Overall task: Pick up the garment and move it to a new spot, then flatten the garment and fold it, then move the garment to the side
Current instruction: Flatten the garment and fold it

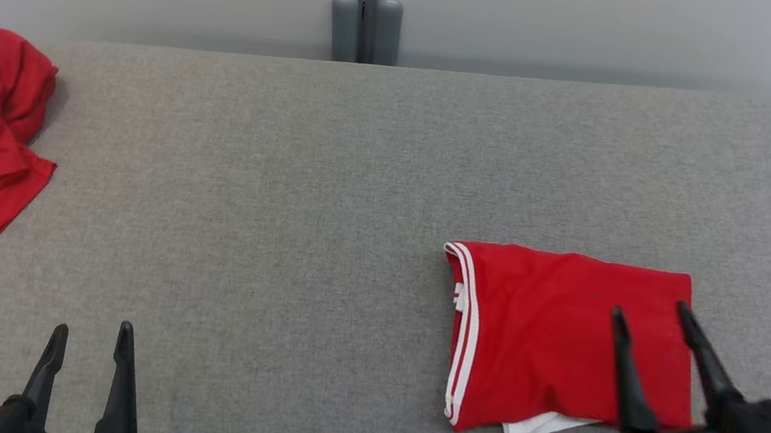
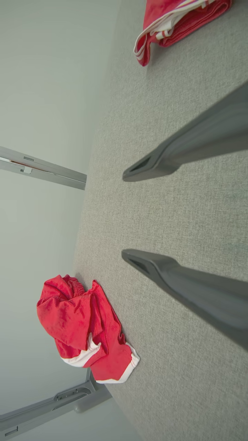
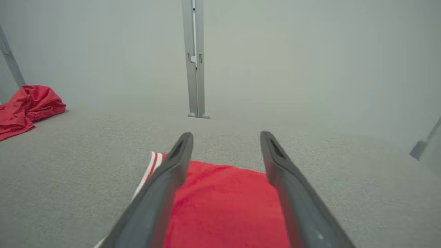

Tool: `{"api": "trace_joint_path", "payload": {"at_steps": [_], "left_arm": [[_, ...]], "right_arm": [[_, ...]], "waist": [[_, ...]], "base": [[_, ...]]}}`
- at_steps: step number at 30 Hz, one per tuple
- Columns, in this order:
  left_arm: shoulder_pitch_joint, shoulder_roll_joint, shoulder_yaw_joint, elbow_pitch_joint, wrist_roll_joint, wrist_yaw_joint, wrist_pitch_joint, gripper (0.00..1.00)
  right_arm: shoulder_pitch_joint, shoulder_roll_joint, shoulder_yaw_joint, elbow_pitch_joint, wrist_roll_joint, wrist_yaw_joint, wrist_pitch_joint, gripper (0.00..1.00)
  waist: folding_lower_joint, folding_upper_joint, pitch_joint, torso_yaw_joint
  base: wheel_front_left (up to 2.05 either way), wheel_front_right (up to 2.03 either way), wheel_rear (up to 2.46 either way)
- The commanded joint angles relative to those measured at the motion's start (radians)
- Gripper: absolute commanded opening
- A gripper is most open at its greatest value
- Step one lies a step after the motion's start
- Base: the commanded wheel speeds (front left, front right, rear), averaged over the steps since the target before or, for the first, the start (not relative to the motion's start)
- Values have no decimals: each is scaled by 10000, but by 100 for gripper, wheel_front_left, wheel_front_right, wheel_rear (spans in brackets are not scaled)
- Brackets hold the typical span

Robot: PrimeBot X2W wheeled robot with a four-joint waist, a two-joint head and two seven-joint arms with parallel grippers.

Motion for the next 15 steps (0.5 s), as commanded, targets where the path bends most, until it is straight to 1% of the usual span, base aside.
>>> {"api": "trace_joint_path", "payload": {"at_steps": [1, 3, 6, 8, 10, 15], "left_arm": [[170, 35, 66, -26, 143, -53, 0, 100], [249, 38, 113, -8, 260, -50, 2, 100], [445, 38, 243, 63, 270, -66, 2, 100], [525, 36, 308, 83, 316, -129, 0, 100], [590, 36, 372, 126, 352, -175, 0, 100], [670, 36, 414, 169, 357, -241, 0, 100]], "right_arm": [[499, -108, -428, -221, 34, 1, -25, 100], [937, -294, -1059, -460, 45, 1, -25, 100], [1559, -431, -1795, -438, 266, 1, -25, 100], [1859, -475, -2226, -217, 332, 1, -23, 100], [1995, -347, -2599, -28, 489, 1, -25, 100], [2109, -324, -2726, 279, 632, 1, -27, 100]], "waist": [[0, 0, -305, -295], [0, 0, -434, -345], [0, 0, -627, -391], [0, 0, -715, -387], [0, 0, -773, -346], [0, 0, -867, -293]], "base": [[0, 0, 0], [0, 0, 0], [0, 0, 0], [0, 0, 0], [0, 0, 0], [0, 0, 0]]}}
